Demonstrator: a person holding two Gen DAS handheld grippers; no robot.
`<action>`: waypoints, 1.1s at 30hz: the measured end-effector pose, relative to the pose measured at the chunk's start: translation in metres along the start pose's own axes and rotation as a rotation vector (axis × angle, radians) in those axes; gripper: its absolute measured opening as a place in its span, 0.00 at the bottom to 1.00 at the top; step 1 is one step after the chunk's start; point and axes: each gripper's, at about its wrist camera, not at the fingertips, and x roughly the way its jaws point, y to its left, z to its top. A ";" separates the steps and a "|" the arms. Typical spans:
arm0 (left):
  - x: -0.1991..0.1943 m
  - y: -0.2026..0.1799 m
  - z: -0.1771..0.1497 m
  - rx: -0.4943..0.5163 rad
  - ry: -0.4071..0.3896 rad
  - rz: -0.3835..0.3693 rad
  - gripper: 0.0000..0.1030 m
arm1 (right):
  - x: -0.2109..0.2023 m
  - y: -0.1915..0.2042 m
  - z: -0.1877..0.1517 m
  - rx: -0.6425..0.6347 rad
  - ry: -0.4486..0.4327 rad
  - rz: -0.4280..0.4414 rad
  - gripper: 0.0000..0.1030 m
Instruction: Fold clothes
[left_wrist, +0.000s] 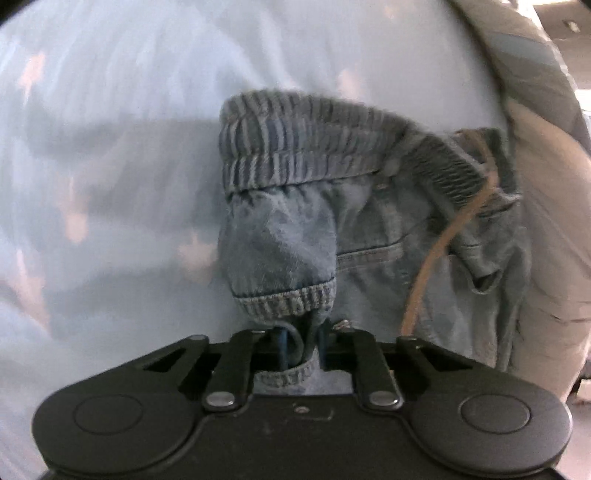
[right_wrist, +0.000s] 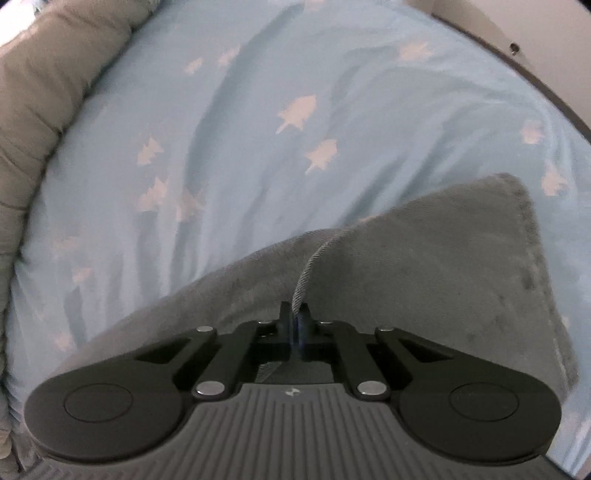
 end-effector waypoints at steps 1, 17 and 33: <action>-0.008 -0.001 0.004 0.001 -0.008 -0.024 0.09 | -0.014 -0.007 -0.005 0.009 -0.022 0.013 0.02; -0.095 0.014 0.065 0.031 -0.013 -0.148 0.01 | -0.169 -0.127 -0.191 0.088 -0.056 0.105 0.01; -0.061 0.053 0.033 0.039 0.010 -0.109 0.65 | -0.112 -0.212 -0.291 0.280 0.074 0.133 0.48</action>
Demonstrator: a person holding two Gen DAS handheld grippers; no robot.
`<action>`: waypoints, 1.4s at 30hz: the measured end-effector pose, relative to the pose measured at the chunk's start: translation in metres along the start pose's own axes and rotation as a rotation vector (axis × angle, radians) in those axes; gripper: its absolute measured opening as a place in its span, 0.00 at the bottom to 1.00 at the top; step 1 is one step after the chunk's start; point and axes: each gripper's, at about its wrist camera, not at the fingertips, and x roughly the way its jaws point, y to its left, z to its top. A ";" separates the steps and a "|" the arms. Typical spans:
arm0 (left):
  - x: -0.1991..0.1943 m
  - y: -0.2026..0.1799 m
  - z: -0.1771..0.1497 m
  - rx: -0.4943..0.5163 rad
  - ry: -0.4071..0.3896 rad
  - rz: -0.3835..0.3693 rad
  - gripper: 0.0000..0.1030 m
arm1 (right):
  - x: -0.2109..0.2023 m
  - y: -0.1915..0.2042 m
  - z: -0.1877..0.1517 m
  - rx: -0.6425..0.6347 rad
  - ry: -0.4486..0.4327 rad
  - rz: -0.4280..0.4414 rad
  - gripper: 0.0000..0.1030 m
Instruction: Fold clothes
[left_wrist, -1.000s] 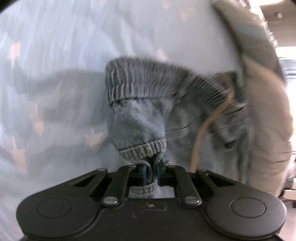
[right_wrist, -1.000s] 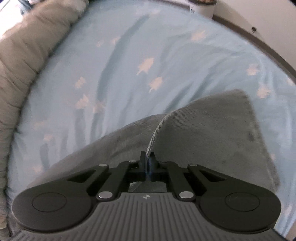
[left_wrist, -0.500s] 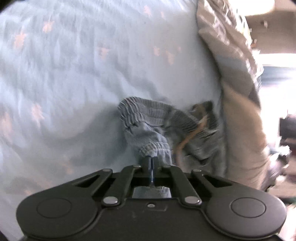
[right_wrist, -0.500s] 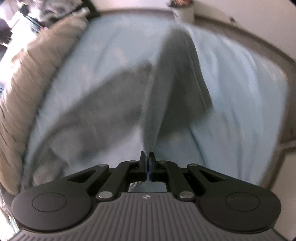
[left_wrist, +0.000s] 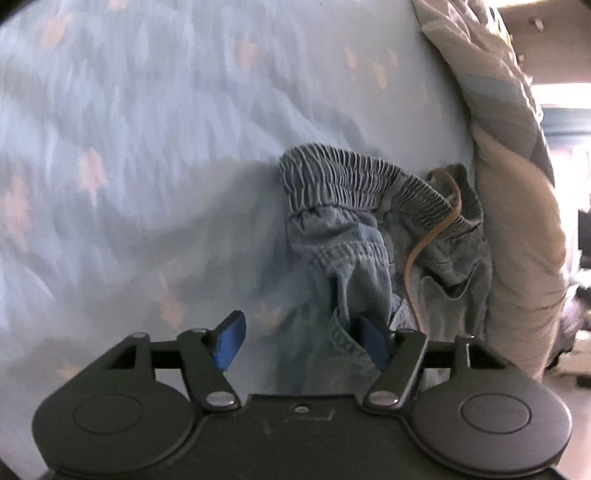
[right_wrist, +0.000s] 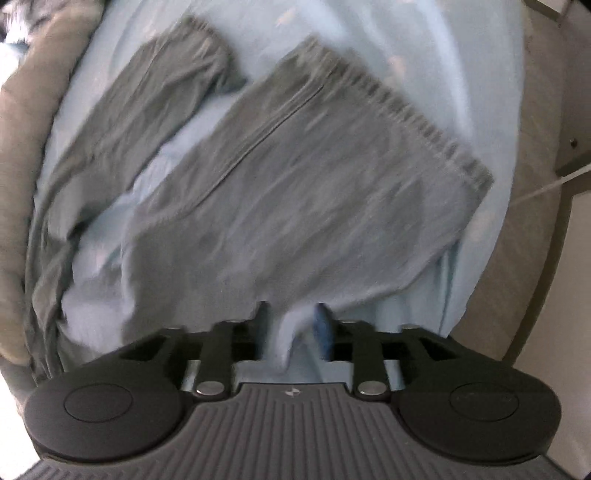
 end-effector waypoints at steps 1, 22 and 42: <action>0.002 0.004 -0.002 -0.033 -0.011 -0.017 0.65 | -0.001 -0.009 0.002 0.030 -0.020 0.001 0.55; 0.026 -0.029 0.006 -0.089 -0.233 -0.098 0.36 | 0.010 -0.068 0.034 0.353 -0.292 -0.069 0.13; 0.059 -0.016 -0.001 -0.196 -0.063 -0.079 0.60 | -0.100 0.008 0.125 0.155 -0.525 0.072 0.01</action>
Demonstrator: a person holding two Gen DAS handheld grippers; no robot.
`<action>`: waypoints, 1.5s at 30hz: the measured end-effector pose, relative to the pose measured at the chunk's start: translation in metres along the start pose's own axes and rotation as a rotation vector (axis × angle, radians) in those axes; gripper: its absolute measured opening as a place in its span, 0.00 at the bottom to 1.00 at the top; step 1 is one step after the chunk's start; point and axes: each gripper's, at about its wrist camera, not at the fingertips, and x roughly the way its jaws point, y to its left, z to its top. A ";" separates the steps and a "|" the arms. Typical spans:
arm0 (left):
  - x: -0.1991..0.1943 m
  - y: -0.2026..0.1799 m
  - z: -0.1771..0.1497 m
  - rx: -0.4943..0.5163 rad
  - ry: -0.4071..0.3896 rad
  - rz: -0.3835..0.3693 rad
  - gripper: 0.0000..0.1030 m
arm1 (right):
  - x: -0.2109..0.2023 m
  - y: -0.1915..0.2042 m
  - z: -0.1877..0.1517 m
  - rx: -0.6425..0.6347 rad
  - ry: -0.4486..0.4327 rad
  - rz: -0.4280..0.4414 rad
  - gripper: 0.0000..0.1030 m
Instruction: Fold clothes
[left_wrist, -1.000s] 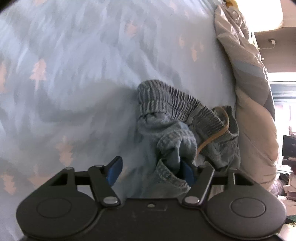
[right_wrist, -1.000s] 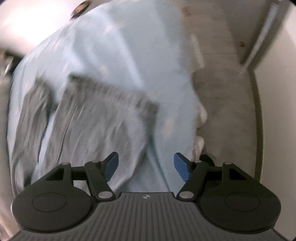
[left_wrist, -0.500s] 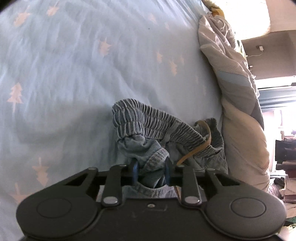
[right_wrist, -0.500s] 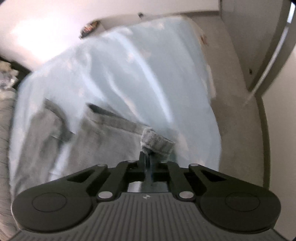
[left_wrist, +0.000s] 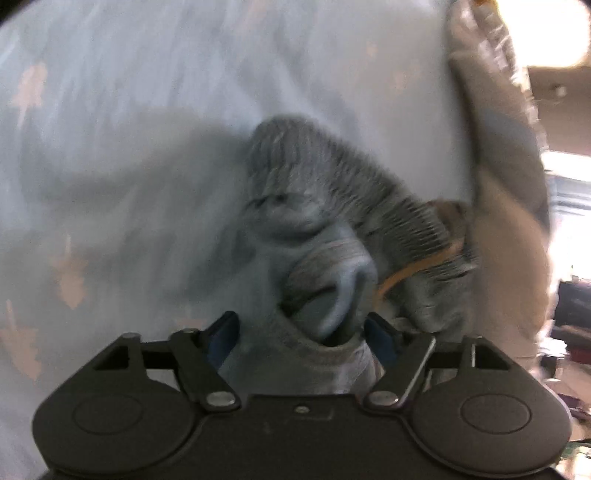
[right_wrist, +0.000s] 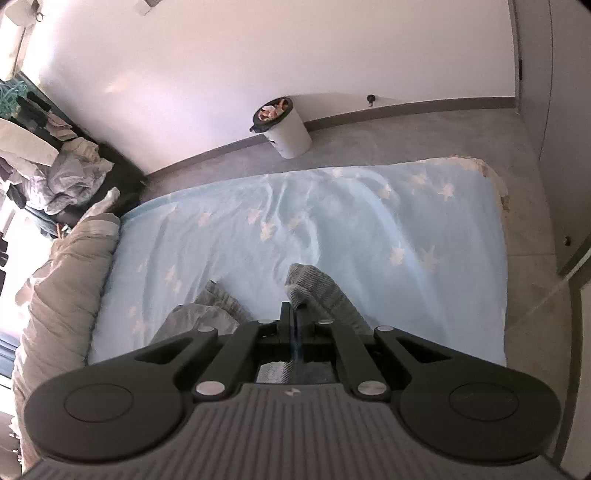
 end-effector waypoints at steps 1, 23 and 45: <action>0.002 0.000 -0.002 -0.005 -0.013 0.000 0.48 | 0.004 -0.001 -0.001 0.000 0.008 -0.021 0.01; -0.036 -0.003 0.014 0.092 0.045 -0.129 0.19 | 0.027 -0.035 0.016 -0.026 0.057 0.074 0.01; -0.057 0.013 -0.005 0.249 -0.166 -0.030 0.86 | 0.089 -0.094 -0.035 -0.076 0.201 -0.012 0.11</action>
